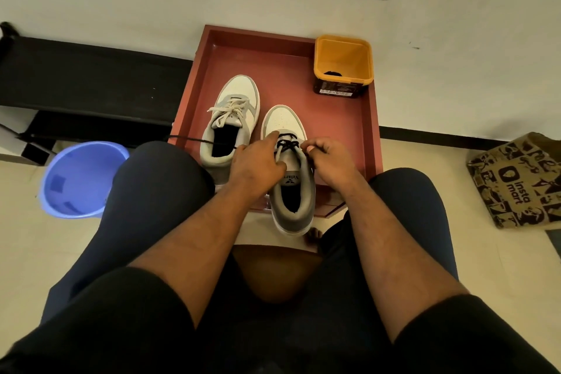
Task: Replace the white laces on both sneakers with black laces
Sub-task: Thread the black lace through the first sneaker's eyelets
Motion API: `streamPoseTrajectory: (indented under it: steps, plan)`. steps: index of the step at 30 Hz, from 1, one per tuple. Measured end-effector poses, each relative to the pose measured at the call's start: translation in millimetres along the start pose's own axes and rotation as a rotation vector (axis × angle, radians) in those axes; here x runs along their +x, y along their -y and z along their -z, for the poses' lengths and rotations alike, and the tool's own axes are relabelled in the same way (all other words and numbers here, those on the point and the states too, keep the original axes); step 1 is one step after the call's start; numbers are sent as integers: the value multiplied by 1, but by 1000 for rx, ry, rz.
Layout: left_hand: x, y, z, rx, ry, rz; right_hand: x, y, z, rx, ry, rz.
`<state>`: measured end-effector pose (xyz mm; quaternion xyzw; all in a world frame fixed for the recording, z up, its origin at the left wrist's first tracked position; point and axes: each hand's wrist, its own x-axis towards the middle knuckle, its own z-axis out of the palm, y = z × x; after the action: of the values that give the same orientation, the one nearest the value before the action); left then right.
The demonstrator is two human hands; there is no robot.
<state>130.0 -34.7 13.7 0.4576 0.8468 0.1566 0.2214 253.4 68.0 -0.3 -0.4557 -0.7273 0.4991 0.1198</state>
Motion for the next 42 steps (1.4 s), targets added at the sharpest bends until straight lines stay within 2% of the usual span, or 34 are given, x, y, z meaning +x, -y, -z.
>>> streamPoseTrajectory:
  steps: [5,10,14,18,21,24,25,27,29,30,32,36,39,42]
  plan:
    - [-3,3,-4,-279,-73,108,2,-1,-5,-207,-68,75]
    - [3,8,-7,-290,-110,135,5,-2,-8,-433,-33,141]
    - [3,9,-7,-319,-83,122,4,-4,-7,-474,-20,155]
    - [-4,7,15,-439,-25,98,1,-4,-4,-443,-76,152]
    - [-17,2,47,-882,109,103,-6,0,0,-397,-114,203]
    - [-23,-1,67,-1338,238,14,-16,9,-2,-288,-124,242]
    - [-23,-1,69,-1448,248,-20,-19,13,-2,-165,-124,206]
    - [-22,-2,70,-1560,214,-60,-28,25,-3,235,-53,68]
    - [-21,-3,66,-1539,135,-61,-36,35,-4,633,95,-31]
    - [-20,-2,64,-1519,92,-50,-38,37,-4,750,148,-53]
    - [-16,0,61,-1483,-6,-19,-42,39,-8,865,243,-70]
    - [-7,9,58,-1272,-325,73,-46,42,-14,912,359,-75]
    - [-3,23,59,-1179,-490,223,-39,40,4,964,204,-96]
    - [-4,26,60,-807,-509,273,-31,32,24,807,15,-37]
